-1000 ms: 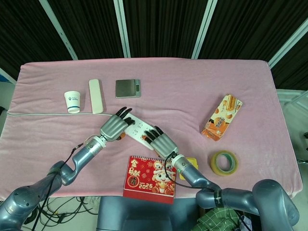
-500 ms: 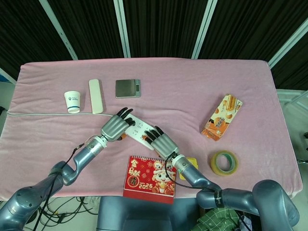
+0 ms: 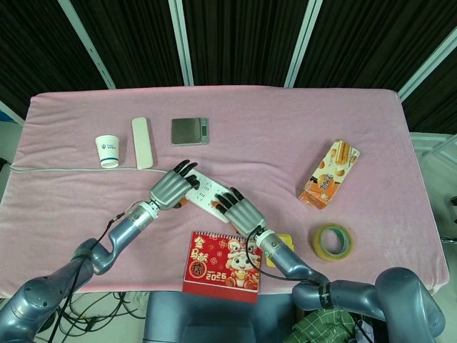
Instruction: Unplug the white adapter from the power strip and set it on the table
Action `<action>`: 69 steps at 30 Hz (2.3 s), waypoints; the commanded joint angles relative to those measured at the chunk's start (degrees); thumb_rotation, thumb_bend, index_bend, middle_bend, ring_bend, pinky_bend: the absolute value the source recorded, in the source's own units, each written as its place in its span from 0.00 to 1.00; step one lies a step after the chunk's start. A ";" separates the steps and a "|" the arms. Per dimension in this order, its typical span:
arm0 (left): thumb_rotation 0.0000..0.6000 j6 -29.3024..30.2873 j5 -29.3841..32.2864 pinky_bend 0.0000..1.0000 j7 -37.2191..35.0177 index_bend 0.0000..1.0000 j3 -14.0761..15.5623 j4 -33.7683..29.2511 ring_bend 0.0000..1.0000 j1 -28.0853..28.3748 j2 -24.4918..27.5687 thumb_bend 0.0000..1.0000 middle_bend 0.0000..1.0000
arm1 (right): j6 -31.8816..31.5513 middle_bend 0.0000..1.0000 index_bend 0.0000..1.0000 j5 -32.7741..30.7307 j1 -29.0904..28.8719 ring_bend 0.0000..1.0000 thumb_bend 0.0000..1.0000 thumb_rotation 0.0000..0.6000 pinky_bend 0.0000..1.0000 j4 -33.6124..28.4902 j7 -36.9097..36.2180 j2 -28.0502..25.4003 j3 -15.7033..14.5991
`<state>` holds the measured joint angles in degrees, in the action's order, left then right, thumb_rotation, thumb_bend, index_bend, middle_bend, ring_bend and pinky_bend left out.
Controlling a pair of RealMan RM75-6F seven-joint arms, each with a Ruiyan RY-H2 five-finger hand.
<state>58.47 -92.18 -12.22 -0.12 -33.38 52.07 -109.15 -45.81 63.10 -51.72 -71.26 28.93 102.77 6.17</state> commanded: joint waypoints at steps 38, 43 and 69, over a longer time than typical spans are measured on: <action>1.00 -26.26 15.97 0.15 18.51 0.59 -8.02 -19.34 0.12 8.27 13.15 0.64 0.56 | 3.67 0.14 0.22 -1.87 -1.40 0.13 0.74 1.00 0.05 -1.92 1.66 -1.84 -0.93; 1.00 -28.80 19.83 0.15 20.68 0.60 -8.93 -20.88 0.13 8.72 13.63 0.64 0.56 | 3.68 0.16 0.24 -1.75 -1.52 0.14 0.74 1.00 0.05 -1.78 2.03 -2.04 -1.22; 1.00 -5.86 7.26 0.23 12.44 0.63 -2.84 -10.68 0.17 3.06 6.74 0.64 0.60 | 4.71 0.21 0.32 -3.84 -2.19 0.17 0.74 1.00 0.05 -2.84 4.58 -2.81 -2.74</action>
<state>51.40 -83.64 2.33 -4.17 -45.89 55.92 -101.32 -41.16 59.32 -53.88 -74.06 33.47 99.99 3.46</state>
